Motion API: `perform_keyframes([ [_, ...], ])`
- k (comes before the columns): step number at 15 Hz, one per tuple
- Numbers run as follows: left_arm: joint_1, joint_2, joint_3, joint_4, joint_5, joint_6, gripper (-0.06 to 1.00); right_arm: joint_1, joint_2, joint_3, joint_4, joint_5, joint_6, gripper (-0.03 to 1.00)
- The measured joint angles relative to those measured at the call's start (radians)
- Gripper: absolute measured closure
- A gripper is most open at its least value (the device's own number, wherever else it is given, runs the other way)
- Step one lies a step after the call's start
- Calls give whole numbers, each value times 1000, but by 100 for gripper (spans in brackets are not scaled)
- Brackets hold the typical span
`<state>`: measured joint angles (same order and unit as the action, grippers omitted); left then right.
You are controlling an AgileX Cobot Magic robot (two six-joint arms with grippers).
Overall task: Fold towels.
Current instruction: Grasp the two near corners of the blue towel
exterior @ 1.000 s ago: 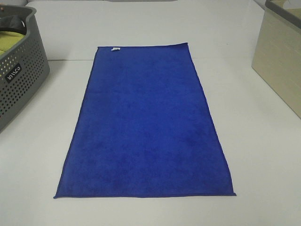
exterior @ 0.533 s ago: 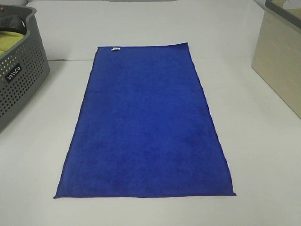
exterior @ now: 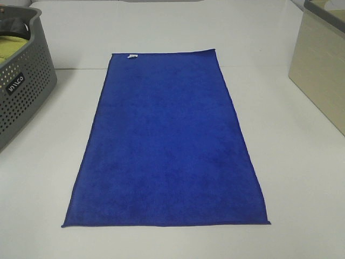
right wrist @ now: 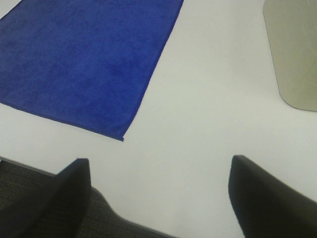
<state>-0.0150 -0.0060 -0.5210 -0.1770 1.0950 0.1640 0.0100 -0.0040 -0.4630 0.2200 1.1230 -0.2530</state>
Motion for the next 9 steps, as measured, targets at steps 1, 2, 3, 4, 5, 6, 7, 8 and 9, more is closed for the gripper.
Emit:
perform_keyframes([
  [1, 0, 0, 0, 0, 0, 0, 35, 0, 0, 0, 0, 0, 0, 22],
  [2, 0, 0, 0, 0, 0, 0, 35, 0, 0, 0, 0, 0, 0, 22],
  [3, 0, 0, 0, 0, 0, 0, 35, 0, 0, 0, 0, 0, 0, 22],
  [4, 0, 0, 0, 0, 0, 0, 35, 0, 0, 0, 0, 0, 0, 22],
  [5, 0, 0, 0, 0, 0, 0, 35, 0, 0, 0, 0, 0, 0, 22],
  [6, 0, 0, 0, 0, 0, 0, 35, 0, 0, 0, 0, 0, 0, 22],
  [7, 0, 0, 0, 0, 0, 0, 35, 0, 0, 0, 0, 0, 0, 22],
  [8, 0, 0, 0, 0, 0, 0, 35, 0, 0, 0, 0, 0, 0, 22],
  [9, 0, 0, 0, 0, 0, 0, 35, 0, 0, 0, 0, 0, 0, 22],
])
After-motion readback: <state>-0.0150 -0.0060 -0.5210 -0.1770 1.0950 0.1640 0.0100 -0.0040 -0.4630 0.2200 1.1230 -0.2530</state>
